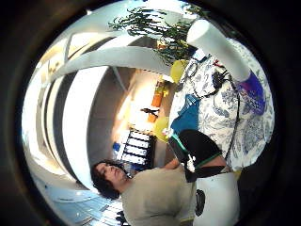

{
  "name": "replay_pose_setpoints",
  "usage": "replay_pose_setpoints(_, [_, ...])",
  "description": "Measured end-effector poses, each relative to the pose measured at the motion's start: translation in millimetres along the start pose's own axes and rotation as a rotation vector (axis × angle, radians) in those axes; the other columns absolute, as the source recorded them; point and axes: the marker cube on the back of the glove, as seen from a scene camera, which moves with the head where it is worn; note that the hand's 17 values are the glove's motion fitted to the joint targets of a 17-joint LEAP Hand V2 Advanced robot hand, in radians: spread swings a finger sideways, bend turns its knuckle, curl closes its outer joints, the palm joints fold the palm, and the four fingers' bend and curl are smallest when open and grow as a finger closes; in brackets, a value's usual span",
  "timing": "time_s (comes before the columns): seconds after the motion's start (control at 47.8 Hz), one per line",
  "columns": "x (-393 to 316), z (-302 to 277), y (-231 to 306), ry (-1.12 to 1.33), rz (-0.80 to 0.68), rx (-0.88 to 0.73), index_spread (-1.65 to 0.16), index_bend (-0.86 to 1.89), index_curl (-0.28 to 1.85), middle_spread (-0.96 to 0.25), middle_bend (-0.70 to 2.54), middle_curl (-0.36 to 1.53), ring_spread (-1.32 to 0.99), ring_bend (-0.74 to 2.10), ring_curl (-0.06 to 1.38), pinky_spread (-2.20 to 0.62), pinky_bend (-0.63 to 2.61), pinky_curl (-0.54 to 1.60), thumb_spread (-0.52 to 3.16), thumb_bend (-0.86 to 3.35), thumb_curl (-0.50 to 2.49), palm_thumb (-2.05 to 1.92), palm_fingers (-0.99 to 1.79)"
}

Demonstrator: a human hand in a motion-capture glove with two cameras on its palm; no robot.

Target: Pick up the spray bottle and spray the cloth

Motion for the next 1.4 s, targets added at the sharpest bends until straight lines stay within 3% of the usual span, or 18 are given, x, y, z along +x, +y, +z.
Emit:
replay_pose_setpoints(0.105, [22,11,-21,-0.074,0.012,0.068,-0.35,0.1,0.17,0.04,0.26,0.33,-0.03,0.41,0.3,0.2,0.43,0.33,0.96,-0.01,0.31,0.67,0.32])
replay_pose_setpoints(0.272, [52,26,-61,-0.286,-0.048,-0.042,-0.31,0.08,0.16,0.05,0.3,0.35,-0.03,0.47,0.31,0.17,0.41,0.33,0.94,0.0,0.34,0.76,0.35])
replay_pose_setpoints(0.461, [63,54,-90,-0.366,0.0,-0.164,-0.25,0.05,0.13,0.06,0.34,0.36,-0.04,0.53,0.34,0.15,0.44,0.35,0.88,-0.03,0.35,0.81,0.3])
replay_pose_setpoints(0.733, [61,76,-126,-0.309,0.04,0.063,-0.23,0.07,0.1,0.04,0.41,0.38,-0.08,0.62,0.35,0.07,0.46,0.35,0.84,0.0,0.37,0.87,0.49])
replay_pose_setpoints(1.026, [46,84,-141,-0.278,0.062,0.126,-0.26,0.13,0.14,0.0,0.41,0.38,-0.11,0.6,0.35,0.01,0.42,0.35,0.87,-0.04,0.37,0.9,0.63])
replay_pose_setpoints(1.131, [38,78,-142,-0.314,0.067,0.11,-0.27,0.23,0.21,-0.01,0.36,0.37,-0.12,0.52,0.33,0.01,0.34,0.33,0.84,-0.04,0.37,0.86,0.76])
replay_pose_setpoints(1.152, [37,77,-142,-0.317,0.069,0.103,-0.28,0.34,0.26,-0.03,0.36,0.37,-0.12,0.5,0.32,0.01,0.3,0.32,0.84,-0.04,0.37,0.86,0.89])
replay_pose_setpoints(1.256, [31,75,-144,-0.329,0.062,0.105,-0.27,0.3,0.28,-0.1,0.41,0.4,-0.15,0.5,0.33,-0.04,0.24,0.3,0.84,0.0,0.4,0.91,1.13])
replay_pose_setpoints(1.403, [7,56,-135,-0.364,0.055,0.296,-0.26,0.21,0.33,-0.13,0.45,0.44,-0.14,0.54,0.38,-0.11,0.32,0.35,0.66,-0.01,0.48,0.99,1.27])
